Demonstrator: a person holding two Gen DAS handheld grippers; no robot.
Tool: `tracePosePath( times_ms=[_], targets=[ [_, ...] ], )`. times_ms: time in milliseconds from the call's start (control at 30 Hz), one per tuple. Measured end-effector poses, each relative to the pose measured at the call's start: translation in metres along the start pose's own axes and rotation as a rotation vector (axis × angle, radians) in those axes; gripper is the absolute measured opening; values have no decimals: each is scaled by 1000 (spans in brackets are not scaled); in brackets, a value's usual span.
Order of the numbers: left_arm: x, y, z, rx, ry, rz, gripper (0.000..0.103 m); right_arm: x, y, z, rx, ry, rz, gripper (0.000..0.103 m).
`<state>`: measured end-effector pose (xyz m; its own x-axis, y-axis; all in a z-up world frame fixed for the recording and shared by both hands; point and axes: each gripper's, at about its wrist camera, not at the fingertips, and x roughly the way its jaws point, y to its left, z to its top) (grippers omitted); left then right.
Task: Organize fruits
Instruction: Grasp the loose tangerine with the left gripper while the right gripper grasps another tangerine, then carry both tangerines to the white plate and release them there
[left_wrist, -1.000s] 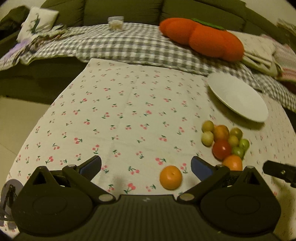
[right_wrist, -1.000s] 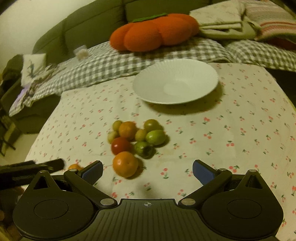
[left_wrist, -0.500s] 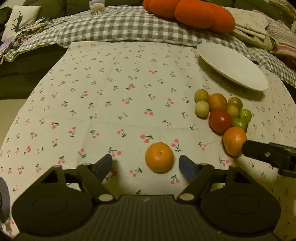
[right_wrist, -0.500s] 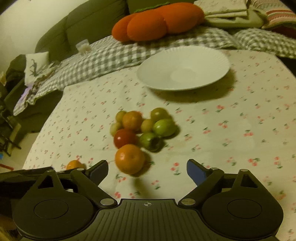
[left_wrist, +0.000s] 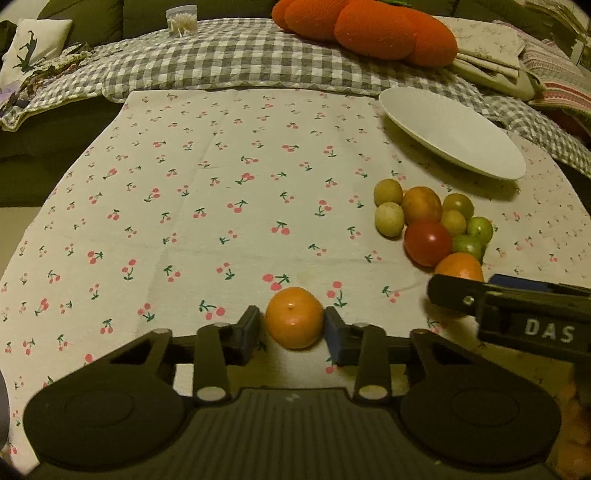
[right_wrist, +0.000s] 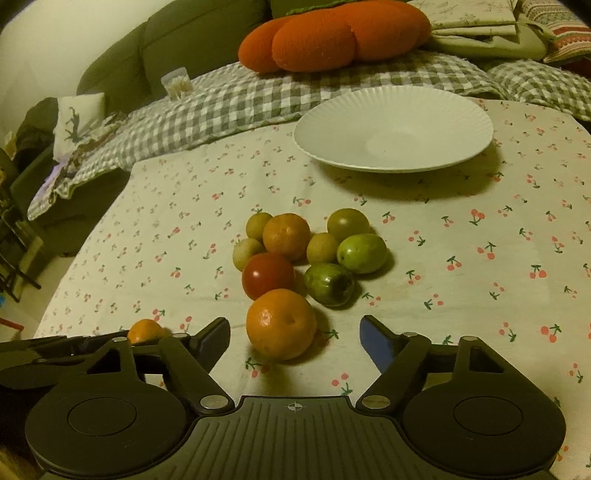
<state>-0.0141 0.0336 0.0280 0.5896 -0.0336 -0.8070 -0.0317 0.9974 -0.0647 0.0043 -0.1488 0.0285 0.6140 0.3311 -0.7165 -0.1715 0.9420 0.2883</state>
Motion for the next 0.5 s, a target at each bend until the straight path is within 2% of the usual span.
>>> tracePosePath(
  times_ms=[167,267,500],
  targets=[
    [0,-2,0,5,-5,4,32,3,4,0,-23,-11,-9,66],
    [-1,-3,0,8,-9,7,31,6,6,0,-35,-19,-3,41],
    [-8,-6,2,27,-48,12,31,-1,9,3,-39,-21,32,38]
  ],
)
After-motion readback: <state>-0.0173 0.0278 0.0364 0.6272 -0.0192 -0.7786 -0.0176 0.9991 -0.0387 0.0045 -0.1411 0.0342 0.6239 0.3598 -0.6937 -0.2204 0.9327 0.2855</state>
